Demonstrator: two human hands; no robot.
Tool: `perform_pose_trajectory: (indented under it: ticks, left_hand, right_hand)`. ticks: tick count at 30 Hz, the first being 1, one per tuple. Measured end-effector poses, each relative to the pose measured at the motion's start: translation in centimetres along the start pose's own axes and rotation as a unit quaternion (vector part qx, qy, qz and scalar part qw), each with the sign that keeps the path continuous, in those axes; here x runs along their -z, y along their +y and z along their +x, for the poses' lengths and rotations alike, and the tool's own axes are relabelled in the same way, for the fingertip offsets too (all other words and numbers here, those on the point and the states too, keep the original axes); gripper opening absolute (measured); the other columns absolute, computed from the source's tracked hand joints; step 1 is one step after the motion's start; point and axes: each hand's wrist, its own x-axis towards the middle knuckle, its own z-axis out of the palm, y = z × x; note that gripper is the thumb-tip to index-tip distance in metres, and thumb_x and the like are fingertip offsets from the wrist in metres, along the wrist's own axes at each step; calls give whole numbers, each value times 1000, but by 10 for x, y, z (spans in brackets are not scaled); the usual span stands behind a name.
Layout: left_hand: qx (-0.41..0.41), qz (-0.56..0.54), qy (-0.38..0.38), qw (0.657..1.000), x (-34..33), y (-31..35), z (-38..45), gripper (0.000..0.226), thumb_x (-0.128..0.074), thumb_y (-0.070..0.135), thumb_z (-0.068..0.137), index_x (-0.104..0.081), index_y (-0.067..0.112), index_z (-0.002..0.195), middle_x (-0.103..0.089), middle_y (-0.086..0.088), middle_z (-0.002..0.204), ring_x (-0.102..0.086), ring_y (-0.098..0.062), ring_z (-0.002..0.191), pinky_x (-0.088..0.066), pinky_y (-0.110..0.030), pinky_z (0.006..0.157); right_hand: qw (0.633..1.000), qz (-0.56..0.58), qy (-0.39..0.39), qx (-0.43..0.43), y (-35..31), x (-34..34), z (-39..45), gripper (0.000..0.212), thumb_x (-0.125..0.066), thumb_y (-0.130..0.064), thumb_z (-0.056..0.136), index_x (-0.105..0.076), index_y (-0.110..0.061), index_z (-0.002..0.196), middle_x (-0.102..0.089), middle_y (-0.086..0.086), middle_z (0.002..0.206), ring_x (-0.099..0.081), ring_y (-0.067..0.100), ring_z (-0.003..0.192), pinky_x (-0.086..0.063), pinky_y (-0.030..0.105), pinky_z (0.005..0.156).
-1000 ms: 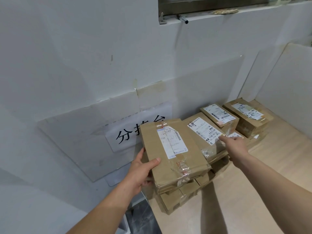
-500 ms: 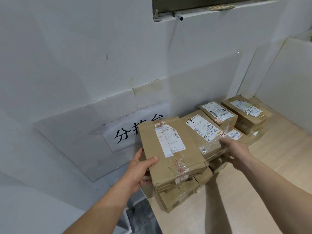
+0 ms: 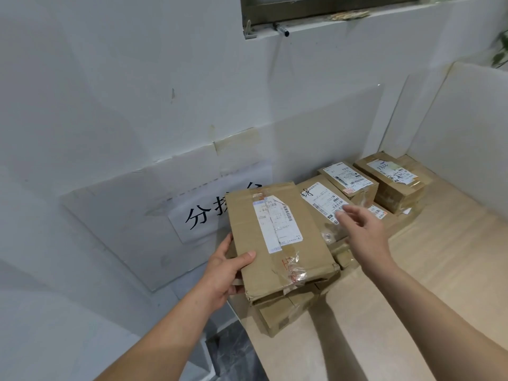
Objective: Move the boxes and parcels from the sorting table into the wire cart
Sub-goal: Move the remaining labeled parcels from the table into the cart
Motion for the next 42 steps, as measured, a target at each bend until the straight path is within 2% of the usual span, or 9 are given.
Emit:
perform_pose_trajectory:
  ticks: [4, 9, 13, 18, 23, 29, 33, 39, 42]
  left_hand:
    - [-29, 14, -8, 999, -9, 1, -16, 95, -84, 22, 74, -34, 44, 152, -77, -3, 107, -73, -31, 99, -54, -62, 93]
    - [-59, 43, -19, 997, -21, -8, -42, 109, -85, 29, 59, -32, 41, 154, -69, -6, 126, -72, -28, 104, -57, -59, 88]
    - [-95, 41, -23, 994, -35, -17, -57, 91, -84, 19, 71, -40, 38, 148, -66, -3, 131, -72, -24, 103, -61, -42, 73]
    - [-162, 106, -70, 979, -84, -30, -63, 62, -84, 9, 78, -54, 31, 128, -66, 3, 126, -66, -15, 113, -57, -38, 93]
    - [-152, 206, -135, 957, -148, -69, -67, 50, -78, 4, 84, -56, 19, 127, -69, 7, 112, -67, -3, 95, -53, -13, 72]
    - [-58, 334, -250, 907, -182, -140, -63, 50, -65, -9, 83, -64, 15, 126, -70, 5, 95, -62, 6, 74, -45, -7, 62]
    - [-15, 388, -299, 872, -188, -177, -66, 54, -54, -15, 84, -63, 28, 114, -64, 17, 91, -60, 2, 81, -42, -7, 55]
    - [-14, 419, -303, 856, -182, -196, -63, 56, -47, -12, 84, -64, 36, 107, -64, 14, 88, -61, -9, 76, -42, -16, 49]
    - [-37, 415, -298, 859, -180, -185, -65, 55, -56, -7, 88, -60, 43, 110, -66, 20, 102, -59, 4, 84, -52, -17, 60]
  right_hand:
    - [987, 80, -101, -95, 0, 4, -29, 30, -74, -36, 90, -70, -24, 117, -74, 6, 109, -67, 22, 88, -49, 37, 70]
    - [976, 114, -149, -109, 7, 14, -63, 31, -74, -20, 88, -72, -21, 119, -79, 0, 99, -72, 18, 80, -50, 35, 70]
    - [975, 152, -109, -117, 11, 36, -78, 31, -70, -3, 90, -71, -17, 118, -79, -2, 97, -74, 12, 80, -55, 26, 66]
    - [977, 184, 5, -111, 28, 92, -106, 36, -67, 2, 89, -70, -19, 118, -77, 6, 100, -73, 15, 81, -54, 26, 68]
    - [972, 150, 118, -134, 71, 148, -152, 36, -64, 2, 90, -71, -20, 118, -77, 7, 100, -72, 16, 81, -54, 31, 72]
    - [941, 106, 191, -260, 143, 178, -211, 34, -63, 0, 91, -71, -18, 118, -79, 7, 96, -75, 23, 82, -56, 33, 73]
    - [928, 45, 187, -319, 175, 180, -241, 35, -55, 2, 89, -77, -22, 102, -79, 5, 91, -73, 36, 91, -59, 50, 85]
    - [930, 8, 173, -325, 181, 174, -254, 41, -54, -5, 91, -75, -36, 108, -78, -2, 97, -73, 30, 95, -57, 54, 92]
    - [931, -60, 193, -305, 166, 164, -246, 38, -57, -8, 91, -70, -31, 118, -76, -8, 104, -71, 24, 97, -56, 45, 93]
